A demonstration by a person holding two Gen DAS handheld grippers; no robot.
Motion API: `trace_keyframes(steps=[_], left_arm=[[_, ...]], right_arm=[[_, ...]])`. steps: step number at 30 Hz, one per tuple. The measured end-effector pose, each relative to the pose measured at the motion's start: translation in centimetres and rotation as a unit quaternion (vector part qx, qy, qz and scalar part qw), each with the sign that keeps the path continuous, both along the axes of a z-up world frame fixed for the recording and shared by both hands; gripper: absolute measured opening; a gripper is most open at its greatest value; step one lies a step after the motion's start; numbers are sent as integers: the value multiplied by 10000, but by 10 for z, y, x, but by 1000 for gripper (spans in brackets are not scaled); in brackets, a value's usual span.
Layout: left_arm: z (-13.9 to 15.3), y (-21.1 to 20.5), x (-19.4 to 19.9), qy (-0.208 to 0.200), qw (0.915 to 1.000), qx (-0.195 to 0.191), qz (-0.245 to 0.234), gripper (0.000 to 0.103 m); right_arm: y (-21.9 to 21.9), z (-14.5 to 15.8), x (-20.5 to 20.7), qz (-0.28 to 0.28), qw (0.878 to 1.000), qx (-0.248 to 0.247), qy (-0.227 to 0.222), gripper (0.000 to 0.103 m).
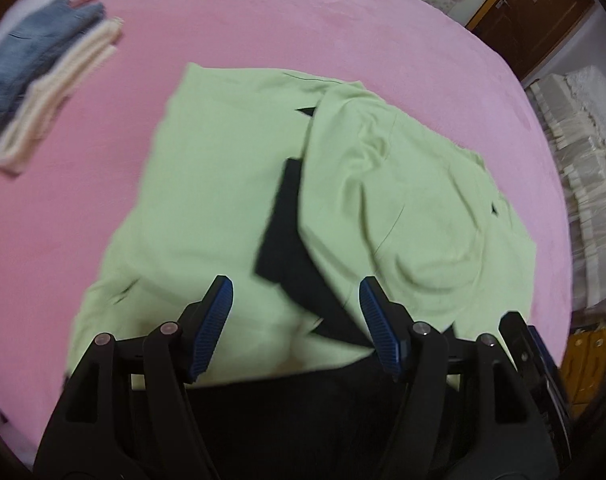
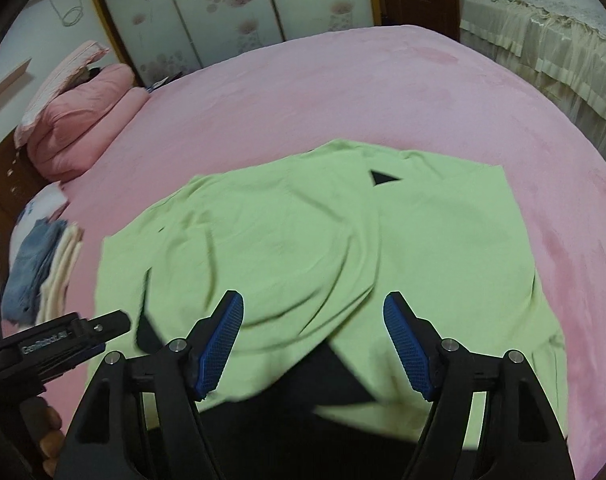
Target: Fold large clothes
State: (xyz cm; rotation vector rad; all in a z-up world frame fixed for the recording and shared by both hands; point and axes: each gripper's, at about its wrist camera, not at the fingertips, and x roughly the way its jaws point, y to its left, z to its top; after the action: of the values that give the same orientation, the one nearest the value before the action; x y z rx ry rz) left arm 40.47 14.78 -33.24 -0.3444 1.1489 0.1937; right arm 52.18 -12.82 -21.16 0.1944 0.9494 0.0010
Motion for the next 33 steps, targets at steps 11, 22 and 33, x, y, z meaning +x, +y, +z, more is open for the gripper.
trace_keyframes(steps=[11,22,33], left_arm=[[6,-6,-103,470,9933,795,-693,63],[10,-14,-186,774,9874,876,-1067,63],[25,-26,-261,1052,9872,1007,-654,63]], right_arm=[[65,12,-136,54,9988,-177,453,82],[61,4,-228,-619,9918,308,1074,82],[7,25,-310,-755,9835,836,1417,82]])
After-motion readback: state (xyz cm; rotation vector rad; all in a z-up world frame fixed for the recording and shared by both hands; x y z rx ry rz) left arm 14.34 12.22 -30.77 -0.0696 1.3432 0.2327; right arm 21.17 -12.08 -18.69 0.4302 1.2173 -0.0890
